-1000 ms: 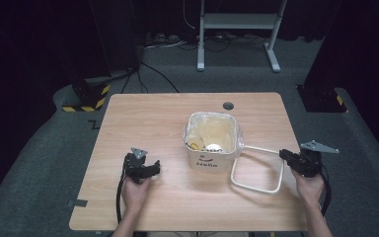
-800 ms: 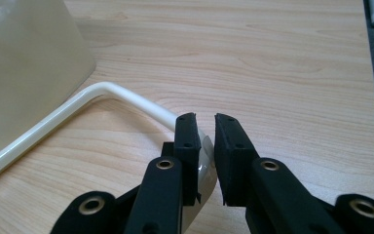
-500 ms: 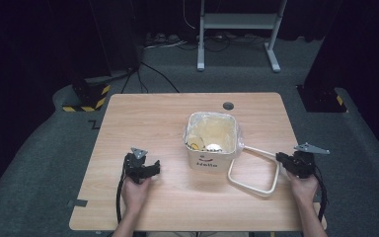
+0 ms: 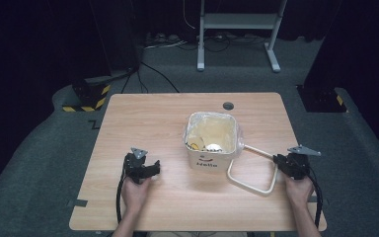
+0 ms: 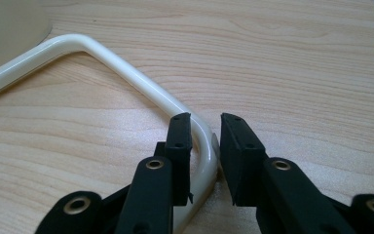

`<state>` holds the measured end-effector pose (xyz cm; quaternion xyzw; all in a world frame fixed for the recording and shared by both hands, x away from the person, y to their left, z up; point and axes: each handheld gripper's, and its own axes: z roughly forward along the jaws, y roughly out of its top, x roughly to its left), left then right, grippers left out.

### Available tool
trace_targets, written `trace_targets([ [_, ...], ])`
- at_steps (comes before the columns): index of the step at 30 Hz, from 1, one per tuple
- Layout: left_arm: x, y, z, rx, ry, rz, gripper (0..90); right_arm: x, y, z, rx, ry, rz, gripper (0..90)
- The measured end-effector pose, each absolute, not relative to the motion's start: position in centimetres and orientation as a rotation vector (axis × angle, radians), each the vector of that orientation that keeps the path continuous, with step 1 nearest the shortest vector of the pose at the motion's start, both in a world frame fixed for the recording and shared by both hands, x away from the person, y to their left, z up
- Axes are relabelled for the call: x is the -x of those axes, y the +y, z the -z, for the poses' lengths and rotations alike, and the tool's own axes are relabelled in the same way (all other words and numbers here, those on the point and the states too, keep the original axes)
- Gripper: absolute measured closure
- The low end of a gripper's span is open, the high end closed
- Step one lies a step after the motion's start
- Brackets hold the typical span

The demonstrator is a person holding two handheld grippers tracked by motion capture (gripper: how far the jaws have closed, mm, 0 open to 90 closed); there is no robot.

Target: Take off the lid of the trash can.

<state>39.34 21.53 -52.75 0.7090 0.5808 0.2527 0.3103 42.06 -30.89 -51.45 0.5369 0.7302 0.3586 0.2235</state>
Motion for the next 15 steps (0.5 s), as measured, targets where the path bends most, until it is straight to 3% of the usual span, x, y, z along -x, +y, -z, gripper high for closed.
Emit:
trace_targets([
  [15,-39.3,21.3,52.7,-1.856,1.56,-0.675,17.3,-41.9,-29.3,51.7,-1.462,1.979,-0.932,55.6],
])
